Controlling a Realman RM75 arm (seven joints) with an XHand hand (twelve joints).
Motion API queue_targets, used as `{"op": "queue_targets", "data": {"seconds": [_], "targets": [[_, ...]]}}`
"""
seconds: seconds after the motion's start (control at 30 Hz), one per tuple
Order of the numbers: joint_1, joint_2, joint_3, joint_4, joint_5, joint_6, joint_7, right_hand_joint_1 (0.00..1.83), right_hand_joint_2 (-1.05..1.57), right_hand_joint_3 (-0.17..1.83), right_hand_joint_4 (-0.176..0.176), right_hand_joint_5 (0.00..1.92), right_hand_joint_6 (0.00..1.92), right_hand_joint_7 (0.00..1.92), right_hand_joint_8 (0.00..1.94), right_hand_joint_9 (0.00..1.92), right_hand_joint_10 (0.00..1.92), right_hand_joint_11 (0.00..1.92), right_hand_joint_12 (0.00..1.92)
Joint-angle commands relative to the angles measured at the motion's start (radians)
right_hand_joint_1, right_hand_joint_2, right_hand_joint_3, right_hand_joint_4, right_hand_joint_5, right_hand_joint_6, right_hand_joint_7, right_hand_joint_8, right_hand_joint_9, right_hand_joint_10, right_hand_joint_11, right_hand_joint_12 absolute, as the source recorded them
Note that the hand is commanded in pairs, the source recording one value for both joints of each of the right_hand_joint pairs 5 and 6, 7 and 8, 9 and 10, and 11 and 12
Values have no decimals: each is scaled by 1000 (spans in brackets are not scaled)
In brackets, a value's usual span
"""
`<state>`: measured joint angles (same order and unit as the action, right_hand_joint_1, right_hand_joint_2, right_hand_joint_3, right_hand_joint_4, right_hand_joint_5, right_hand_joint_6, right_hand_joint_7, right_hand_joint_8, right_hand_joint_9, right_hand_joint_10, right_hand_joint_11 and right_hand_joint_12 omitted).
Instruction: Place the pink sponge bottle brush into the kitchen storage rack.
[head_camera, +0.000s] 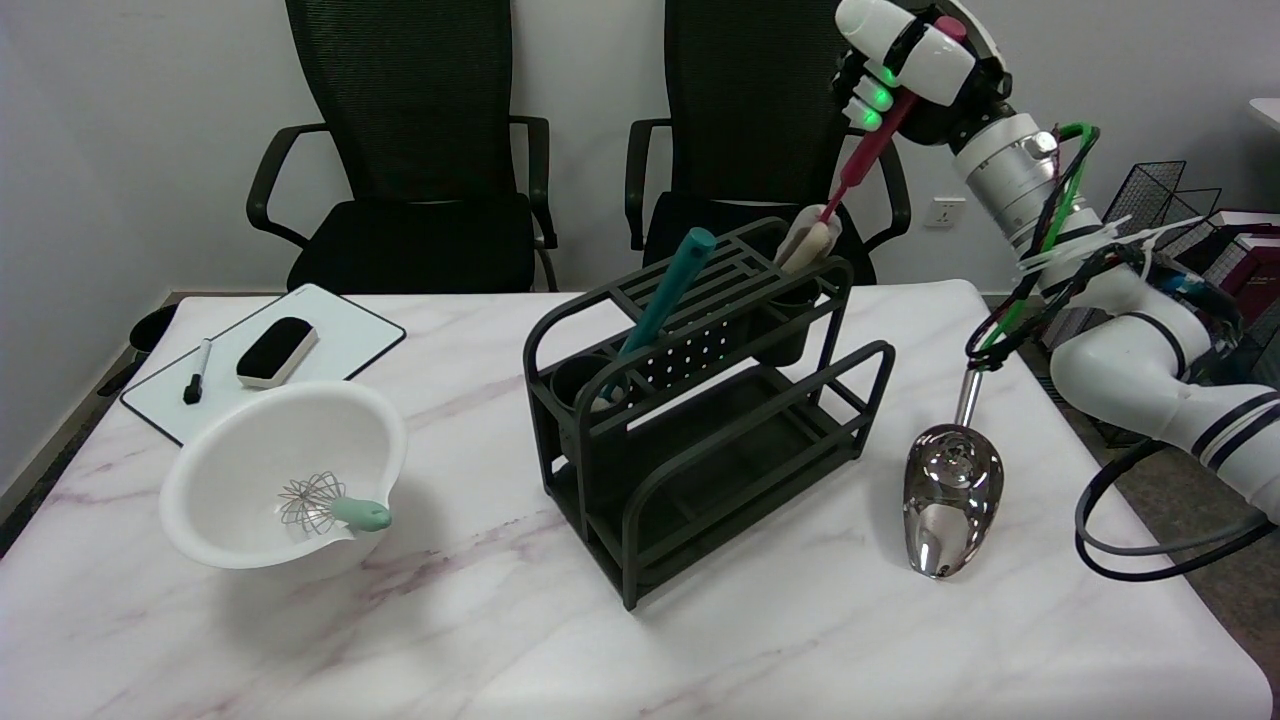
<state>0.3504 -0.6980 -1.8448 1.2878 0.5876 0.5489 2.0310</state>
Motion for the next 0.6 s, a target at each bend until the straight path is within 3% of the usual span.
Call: {"op": "queue_targets", "data": {"seconds": [0.03, 0.6], "targets": [[62, -4, -72, -67, -5, -12, 13, 1134, 1273, 488, 0, 1920, 1920, 1920, 1920, 1920, 1920, 1920, 1920], [111, -32, -136, -138, -5, -4, 17, 1146, 1261, 480, 0, 1920, 1920, 1920, 1920, 1920, 1920, 1920, 1920]]}}
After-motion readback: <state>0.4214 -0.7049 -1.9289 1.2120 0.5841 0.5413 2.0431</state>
